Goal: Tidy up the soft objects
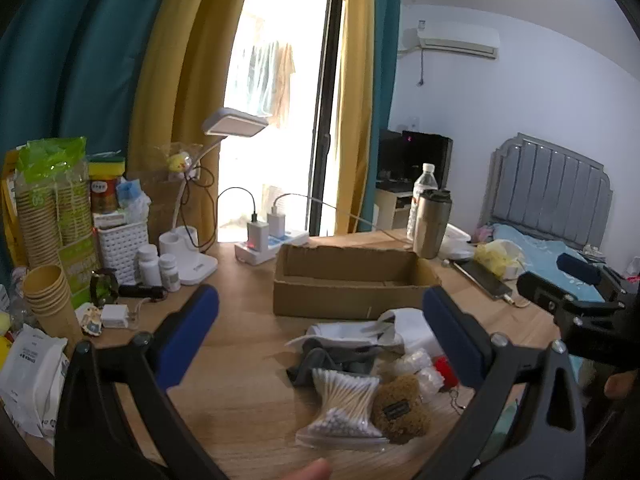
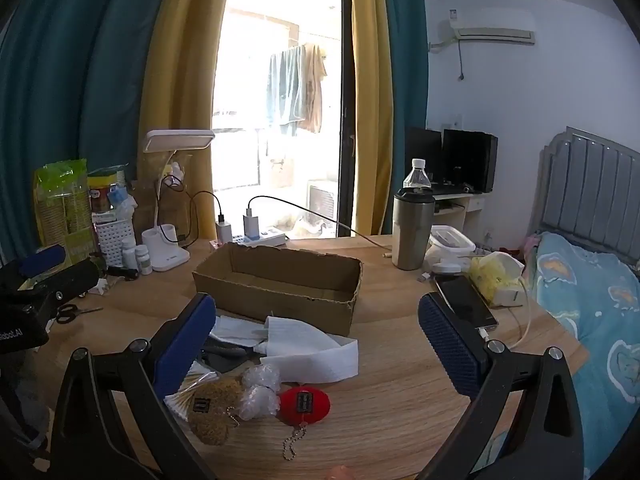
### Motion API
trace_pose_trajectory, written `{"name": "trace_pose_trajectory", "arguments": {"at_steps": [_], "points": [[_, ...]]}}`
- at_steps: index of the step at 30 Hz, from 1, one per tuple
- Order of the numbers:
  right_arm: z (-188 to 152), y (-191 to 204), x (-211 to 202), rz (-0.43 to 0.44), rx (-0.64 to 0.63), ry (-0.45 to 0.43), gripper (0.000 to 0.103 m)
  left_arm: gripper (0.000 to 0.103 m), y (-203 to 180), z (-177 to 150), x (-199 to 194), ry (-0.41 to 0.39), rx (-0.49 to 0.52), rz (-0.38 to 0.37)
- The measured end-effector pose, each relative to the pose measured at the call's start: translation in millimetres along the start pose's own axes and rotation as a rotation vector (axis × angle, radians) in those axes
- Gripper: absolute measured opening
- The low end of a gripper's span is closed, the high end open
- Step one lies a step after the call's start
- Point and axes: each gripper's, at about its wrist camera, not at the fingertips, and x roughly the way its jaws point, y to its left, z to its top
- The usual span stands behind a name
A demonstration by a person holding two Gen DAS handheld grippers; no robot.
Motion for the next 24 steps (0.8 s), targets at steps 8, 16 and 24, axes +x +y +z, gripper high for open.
{"name": "trace_pose_trajectory", "arguments": {"at_steps": [8,16,24], "points": [[-0.6,-0.9,0.2,0.002,0.003,0.0,0.103,0.103,-3.2,0.8,1.0,0.004,0.007,0.0],[-1.6,-2.2,-0.7,0.006,0.006,0.001,0.103,0.103,-4.3,-2.3,3.3,0.022,0.002,0.001],[-4.1,2.0,-2.0,0.015,0.006,0.003,0.103,0.103,-2.9,-2.4,1.7,0.018,-0.016,-0.016]]}}
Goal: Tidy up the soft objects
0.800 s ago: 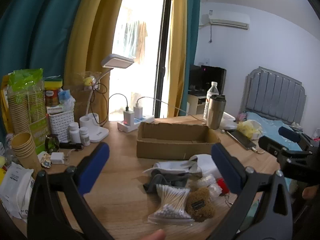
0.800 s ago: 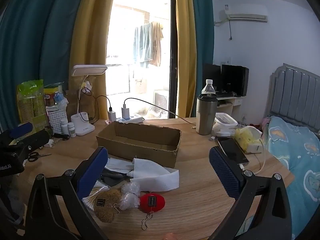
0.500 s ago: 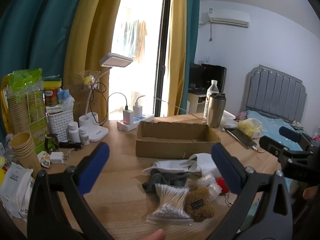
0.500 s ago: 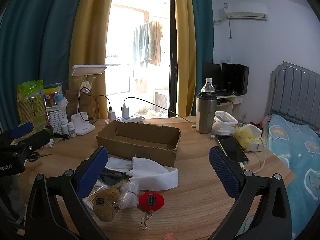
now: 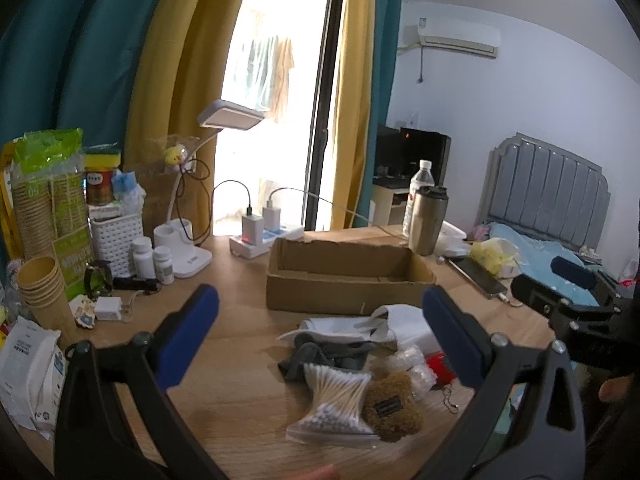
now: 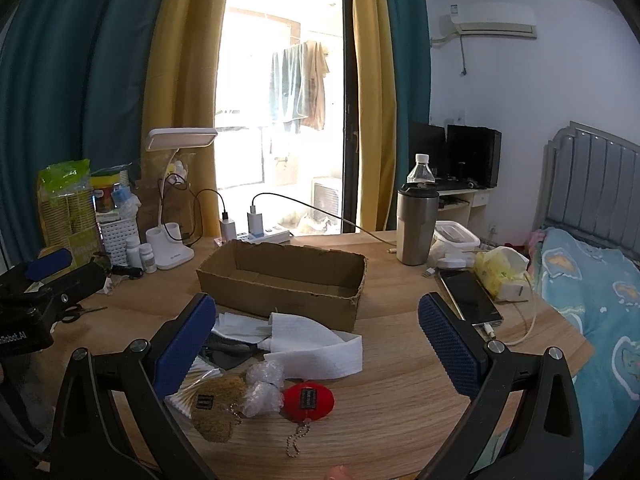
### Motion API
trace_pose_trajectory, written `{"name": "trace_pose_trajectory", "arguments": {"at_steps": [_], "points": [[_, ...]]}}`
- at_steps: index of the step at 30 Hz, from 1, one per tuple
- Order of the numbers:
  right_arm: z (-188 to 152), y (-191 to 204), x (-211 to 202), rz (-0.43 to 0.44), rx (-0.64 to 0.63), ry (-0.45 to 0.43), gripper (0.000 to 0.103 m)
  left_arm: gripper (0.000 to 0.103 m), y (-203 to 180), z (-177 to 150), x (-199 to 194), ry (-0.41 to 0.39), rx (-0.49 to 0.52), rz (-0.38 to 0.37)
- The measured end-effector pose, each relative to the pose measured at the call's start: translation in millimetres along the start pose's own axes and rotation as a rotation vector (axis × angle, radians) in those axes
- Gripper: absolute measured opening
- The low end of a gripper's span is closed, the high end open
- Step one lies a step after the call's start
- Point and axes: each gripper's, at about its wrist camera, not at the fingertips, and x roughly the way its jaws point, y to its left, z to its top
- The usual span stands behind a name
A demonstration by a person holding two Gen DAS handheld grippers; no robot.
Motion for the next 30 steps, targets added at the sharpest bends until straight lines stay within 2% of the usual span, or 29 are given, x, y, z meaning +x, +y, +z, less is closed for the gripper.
{"name": "trace_pose_trajectory", "arguments": {"at_steps": [30], "points": [[0.7,0.4,0.0,0.012,0.004,0.006,0.103,0.103,-4.1,-0.9,-3.1,0.002,-0.01,-0.002]]}}
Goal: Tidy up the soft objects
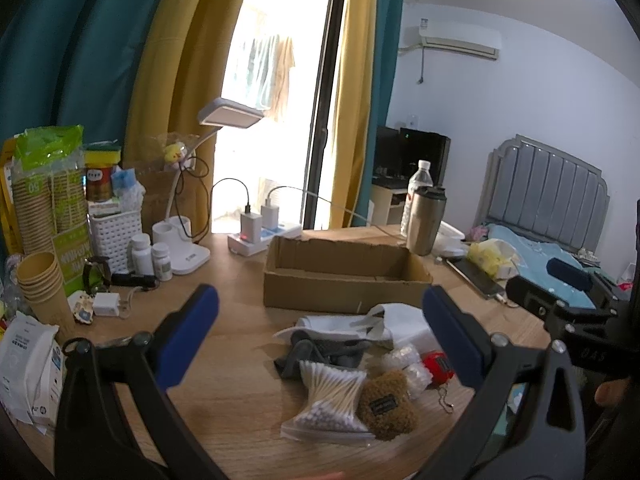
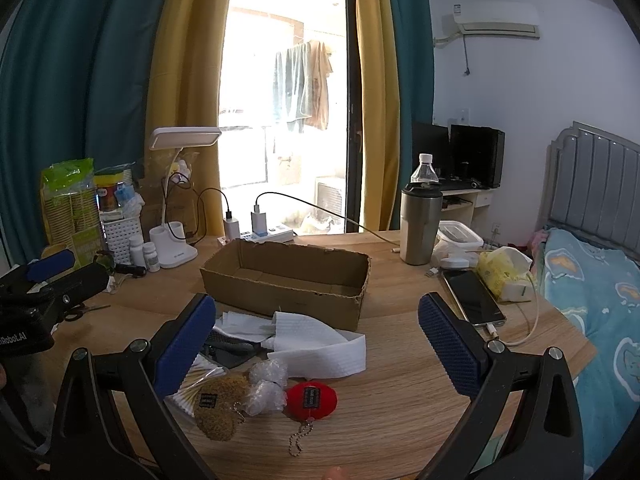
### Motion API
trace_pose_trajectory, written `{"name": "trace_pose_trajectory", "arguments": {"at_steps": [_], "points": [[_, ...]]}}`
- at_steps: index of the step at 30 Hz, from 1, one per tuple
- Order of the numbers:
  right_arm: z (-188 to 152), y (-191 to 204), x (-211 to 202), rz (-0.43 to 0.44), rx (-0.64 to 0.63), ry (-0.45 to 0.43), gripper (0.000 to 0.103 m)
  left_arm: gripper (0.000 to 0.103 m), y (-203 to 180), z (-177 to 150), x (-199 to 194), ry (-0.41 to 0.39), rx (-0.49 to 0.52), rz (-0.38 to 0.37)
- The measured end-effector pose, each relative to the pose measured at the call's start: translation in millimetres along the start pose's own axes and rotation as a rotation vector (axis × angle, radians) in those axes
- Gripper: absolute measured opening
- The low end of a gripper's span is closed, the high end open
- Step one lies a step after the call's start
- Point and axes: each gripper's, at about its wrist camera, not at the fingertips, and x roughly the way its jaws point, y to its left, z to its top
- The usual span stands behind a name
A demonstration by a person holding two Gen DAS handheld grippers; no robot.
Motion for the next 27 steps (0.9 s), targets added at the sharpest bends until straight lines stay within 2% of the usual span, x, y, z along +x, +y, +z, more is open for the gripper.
{"name": "trace_pose_trajectory", "arguments": {"at_steps": [20,27], "points": [[-4.3,-2.0,2.8,-0.004,-0.011,0.009,0.103,0.103,3.2,-5.6,3.1,0.01,-0.004,-0.005],[-8.1,-17.7,9.0,-0.037,-0.01,0.022,0.103,0.103,-4.5,-14.2,15.3,0.051,0.018,-0.031]]}}
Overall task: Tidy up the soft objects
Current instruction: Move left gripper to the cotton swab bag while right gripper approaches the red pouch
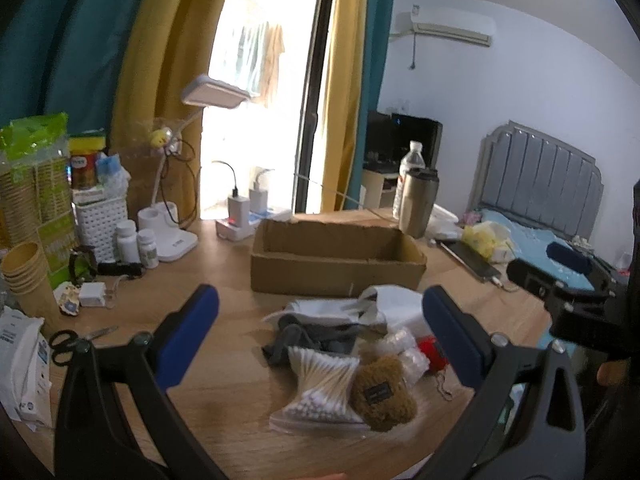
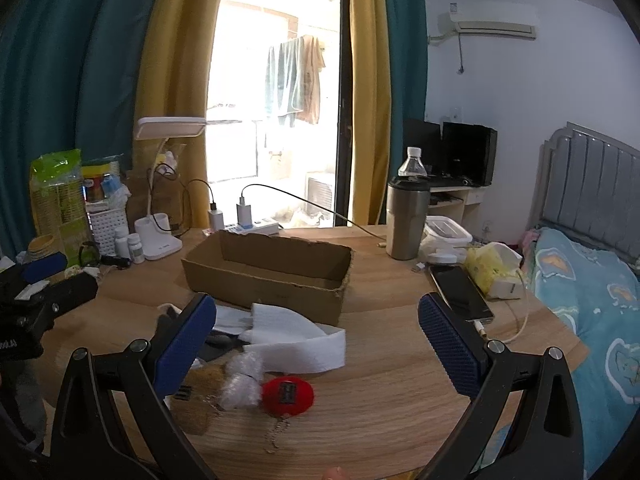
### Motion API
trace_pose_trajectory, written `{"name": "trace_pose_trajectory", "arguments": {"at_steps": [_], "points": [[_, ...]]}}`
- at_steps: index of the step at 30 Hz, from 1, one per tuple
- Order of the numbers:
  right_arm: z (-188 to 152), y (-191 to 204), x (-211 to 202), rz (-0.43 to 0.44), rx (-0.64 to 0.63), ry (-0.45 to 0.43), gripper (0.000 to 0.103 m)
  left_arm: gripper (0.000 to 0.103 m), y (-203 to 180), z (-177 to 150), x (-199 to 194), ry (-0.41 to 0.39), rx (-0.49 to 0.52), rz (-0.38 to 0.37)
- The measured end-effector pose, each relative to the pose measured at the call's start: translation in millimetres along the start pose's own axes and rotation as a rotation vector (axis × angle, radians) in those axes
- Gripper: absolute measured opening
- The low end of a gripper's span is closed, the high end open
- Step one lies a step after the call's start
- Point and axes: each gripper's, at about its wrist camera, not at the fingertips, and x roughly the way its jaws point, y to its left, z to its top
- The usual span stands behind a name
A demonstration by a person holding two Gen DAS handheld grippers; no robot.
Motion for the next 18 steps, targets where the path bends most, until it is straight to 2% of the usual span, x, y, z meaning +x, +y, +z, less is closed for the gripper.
{"name": "trace_pose_trajectory", "arguments": {"at_steps": [10,18], "points": [[-22.2,-8.8,22.6,0.023,0.003,0.076,0.103,0.103,-15.7,-19.2,29.5,0.095,0.048,-0.017],[-42.2,-11.2,44.5,0.039,0.016,0.143,0.102,0.102,-10.0,-39.0,55.4,0.189,0.038,0.017]]}}
